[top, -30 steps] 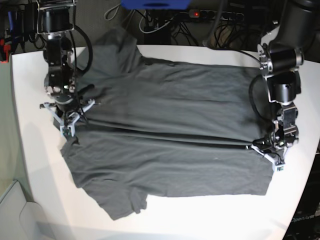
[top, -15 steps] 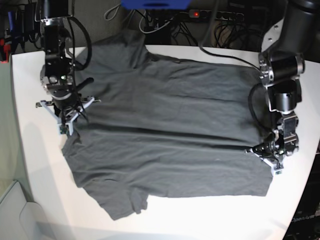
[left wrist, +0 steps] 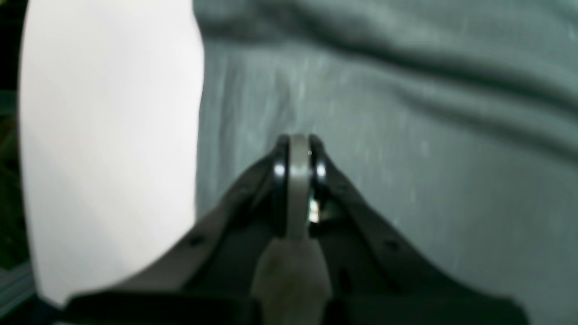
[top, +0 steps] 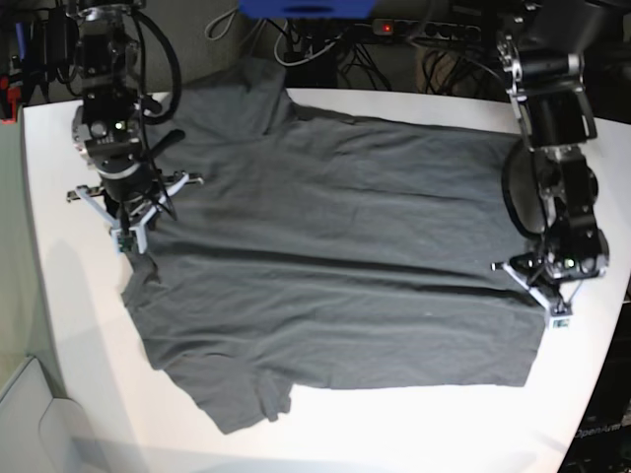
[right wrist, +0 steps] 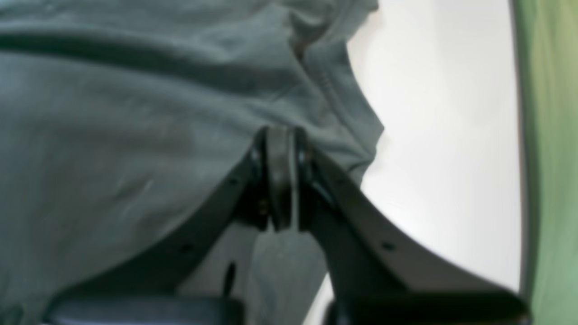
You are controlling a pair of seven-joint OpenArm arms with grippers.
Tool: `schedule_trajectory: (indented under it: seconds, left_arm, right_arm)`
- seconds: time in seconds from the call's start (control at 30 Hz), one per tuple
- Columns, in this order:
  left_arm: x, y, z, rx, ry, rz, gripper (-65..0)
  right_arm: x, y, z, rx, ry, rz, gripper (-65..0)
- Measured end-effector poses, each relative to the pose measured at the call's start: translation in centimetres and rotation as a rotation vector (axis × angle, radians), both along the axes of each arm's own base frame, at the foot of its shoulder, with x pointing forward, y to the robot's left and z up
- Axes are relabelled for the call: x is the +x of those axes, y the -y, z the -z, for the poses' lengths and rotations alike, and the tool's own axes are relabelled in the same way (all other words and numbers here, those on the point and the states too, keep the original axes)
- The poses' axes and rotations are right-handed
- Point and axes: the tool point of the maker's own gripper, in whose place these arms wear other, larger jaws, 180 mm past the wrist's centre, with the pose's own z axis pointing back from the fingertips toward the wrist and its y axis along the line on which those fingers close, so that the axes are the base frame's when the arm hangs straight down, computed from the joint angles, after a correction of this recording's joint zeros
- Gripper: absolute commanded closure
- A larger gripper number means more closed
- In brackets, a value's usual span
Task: Layout the t-shirt on the table in an organized manner, then fold the t-shirt properly
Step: 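Move both grippers to the collar-side corners of the t-shirt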
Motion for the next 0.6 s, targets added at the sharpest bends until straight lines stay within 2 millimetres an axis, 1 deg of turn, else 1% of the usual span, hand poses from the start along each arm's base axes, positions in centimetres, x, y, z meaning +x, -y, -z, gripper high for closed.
schedule_trajectory:
  seconds: [0.03, 0.1, 0.17, 0.23, 0.3, 0.33, 0.4, 0.53, 0.6]
  left_arm:
    - [-0.8, 0.1, -0.3, 0.017, 0.007, 0.012, -1.3]
    - [-3.0, 0.3, -0.3, 0.052, 0.009, 0.032, -4.7]
    - [-5.1, 0.9, -0.2, 0.068, 0.002, 0.057, -11.5]
    - [-6.7, 1.5, -0.5, 0.088, 0.007, 0.080, -21.1]
    - [-7.7, 1.8, -1.1, 0.097, 0.026, 0.090, -29.1]
    - [-8.1, 1.7, -1.6, 0.095, 0.043, 0.080, -31.9]
    - [-9.3, 0.8, -2.4, 0.088, 0.079, 0.022, -35.6]
    - [-12.3, -2.7, -2.8, 0.095, 0.080, -0.122, -40.6]
    - [-13.2, -3.4, -2.7, 0.124, 0.049, -0.056, -41.2]
  right_arm:
    - [-0.3, -0.3, 0.1, -0.001, -0.005, -0.020, -10.6]
    - [-1.5, -0.9, 0.6, 0.003, -0.034, -0.051, -16.8]
    - [-2.2, -1.0, 0.8, 0.005, -0.043, -0.050, -22.7]
    - [-2.8, -1.3, 0.6, 0.015, -0.041, -0.045, -28.5]
    - [-3.4, -1.4, 0.1, 0.017, -0.034, -0.048, -33.1]
    - [-3.5, -1.4, -0.2, 0.014, -0.027, -0.050, -34.9]
    - [-3.8, -1.4, -0.3, 0.012, -0.027, -0.051, -37.7]
    - [-4.9, -1.3, 0.4, 0.008, -0.053, -0.054, -41.6]
    - [-5.7, -1.3, 0.8, 0.010, -0.073, -0.055, -42.3]
